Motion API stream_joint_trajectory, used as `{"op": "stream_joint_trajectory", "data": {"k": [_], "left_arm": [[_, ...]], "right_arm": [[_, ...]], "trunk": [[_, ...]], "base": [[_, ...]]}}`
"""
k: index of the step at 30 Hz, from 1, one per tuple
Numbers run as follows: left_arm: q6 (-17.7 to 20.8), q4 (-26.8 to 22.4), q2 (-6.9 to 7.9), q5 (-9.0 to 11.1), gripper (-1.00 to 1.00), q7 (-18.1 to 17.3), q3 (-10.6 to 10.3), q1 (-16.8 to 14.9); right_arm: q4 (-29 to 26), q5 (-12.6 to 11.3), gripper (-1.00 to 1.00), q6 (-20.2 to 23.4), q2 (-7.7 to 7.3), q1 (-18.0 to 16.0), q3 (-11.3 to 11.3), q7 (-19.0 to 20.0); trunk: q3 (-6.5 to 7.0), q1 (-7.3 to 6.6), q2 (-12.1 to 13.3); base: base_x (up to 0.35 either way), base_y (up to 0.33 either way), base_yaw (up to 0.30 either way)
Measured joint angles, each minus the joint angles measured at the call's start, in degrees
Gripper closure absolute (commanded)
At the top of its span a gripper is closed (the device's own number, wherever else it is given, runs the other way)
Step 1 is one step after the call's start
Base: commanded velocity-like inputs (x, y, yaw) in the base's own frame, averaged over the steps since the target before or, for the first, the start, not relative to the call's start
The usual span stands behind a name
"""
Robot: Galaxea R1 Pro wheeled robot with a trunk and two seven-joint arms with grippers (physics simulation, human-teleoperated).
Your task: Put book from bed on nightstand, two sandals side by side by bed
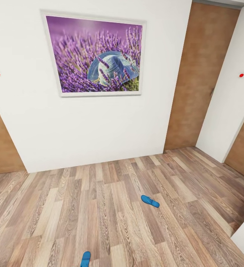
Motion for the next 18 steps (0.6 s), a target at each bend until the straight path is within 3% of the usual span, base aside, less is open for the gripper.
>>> {"op": "stream_joint_trajectory", "data": {"k": [2, 5, 10, 14, 18], "left_arm": [[0.0, 0.0, 0.0, 0.0, -1.0, 0.0, 0.0, 0.0], [0.0, 0.0, 0.07, 0.0, -1.0, 0.0, 0.0, 0.0], [0.0, 0.0, 0.19, 0.0, -1.0, 0.0, 0.1, 0.0], [0.0, 0.0, 0.21, -0.1, -1.0, 0.0, 0.0, 0.0], [-0.1, 0.0, 0.31, -0.1, -1.0, 0.0, 0.1, 0.0]], "right_arm": [[-1.9, -2.3, -1.0, 4.2, -1.22, 0.0, -0.1, 4.3], [-7.7, -5.6, -1.0, 12.3, -3.36, 0.0, -0.3, 14.6], [-14.9, -7.0, -1.0, 17.2, -5.18, 0.0, -0.5, 23.4], [-18.3, -7.6, -1.0, 19.1, -5.66, 0.0, -0.7, 25.3], [-20.8, -10.3, -1.0, 22.0, -7.61, 0.0, -1.7, 26.0]], "trunk": [[0.0, 0.0, 0.0], [0.0, 0.0, 0.0], [0.0, 0.0, 0.0], [0.0, 0.0, 0.0], [0.0, 0.0, 0.0]], "base": [[0.0, 0.0, 0.0], [0.0, 0.0, 0.0], [0.0, 0.0, 0.0], [0.0, 0.0, 0.0], [0.0, 0.0, 0.0]]}}
